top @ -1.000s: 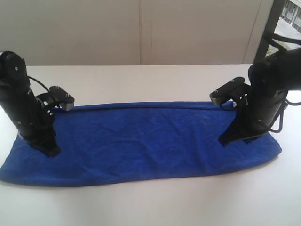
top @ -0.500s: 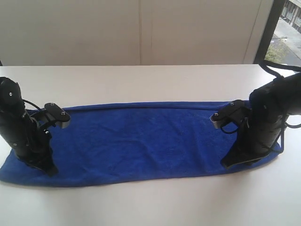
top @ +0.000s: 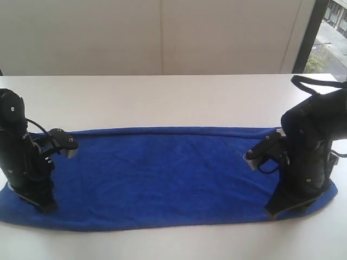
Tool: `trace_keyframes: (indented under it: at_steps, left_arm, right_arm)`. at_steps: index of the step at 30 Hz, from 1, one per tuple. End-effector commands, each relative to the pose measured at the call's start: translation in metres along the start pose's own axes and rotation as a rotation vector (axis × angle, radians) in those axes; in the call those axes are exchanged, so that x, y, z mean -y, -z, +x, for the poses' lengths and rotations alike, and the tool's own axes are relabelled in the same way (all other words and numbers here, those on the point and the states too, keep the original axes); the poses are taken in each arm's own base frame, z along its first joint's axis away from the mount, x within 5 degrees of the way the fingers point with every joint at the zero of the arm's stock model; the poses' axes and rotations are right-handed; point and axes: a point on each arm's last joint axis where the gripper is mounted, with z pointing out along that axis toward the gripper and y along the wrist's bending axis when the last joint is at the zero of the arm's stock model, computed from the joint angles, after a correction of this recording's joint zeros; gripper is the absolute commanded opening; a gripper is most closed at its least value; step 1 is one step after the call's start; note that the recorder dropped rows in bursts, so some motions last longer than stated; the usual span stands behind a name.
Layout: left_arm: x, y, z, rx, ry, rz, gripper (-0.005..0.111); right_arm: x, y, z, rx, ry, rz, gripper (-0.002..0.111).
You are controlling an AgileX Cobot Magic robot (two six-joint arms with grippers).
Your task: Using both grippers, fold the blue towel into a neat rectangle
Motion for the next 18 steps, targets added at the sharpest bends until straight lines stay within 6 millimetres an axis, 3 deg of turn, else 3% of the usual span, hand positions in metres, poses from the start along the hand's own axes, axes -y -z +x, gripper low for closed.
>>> trace_keyframes:
  at_steps: [1, 6, 10, 18]
  left_arm:
    - [0.004, -0.010, 0.014, -0.129, -0.027, 0.041, 0.000]
    - [0.006, -0.009, 0.017, -0.162, -0.026, 0.066, 0.000]
    - [0.008, -0.006, 0.017, -0.161, -0.010, 0.078, 0.000]
    - [0.011, 0.044, 0.010, 0.005, -0.008, -0.006, 0.000]
  right_arm:
    - [-0.022, -0.007, 0.024, -0.148, 0.007, -0.041, 0.000]
    - [-0.034, -0.007, 0.038, -0.208, 0.026, -0.039, 0.000]
    - [-0.036, 0.002, 0.039, -0.156, 0.027, -0.025, 0.000]
    - [-0.016, 0.051, 0.028, 0.081, -0.038, 0.099, 0.000]
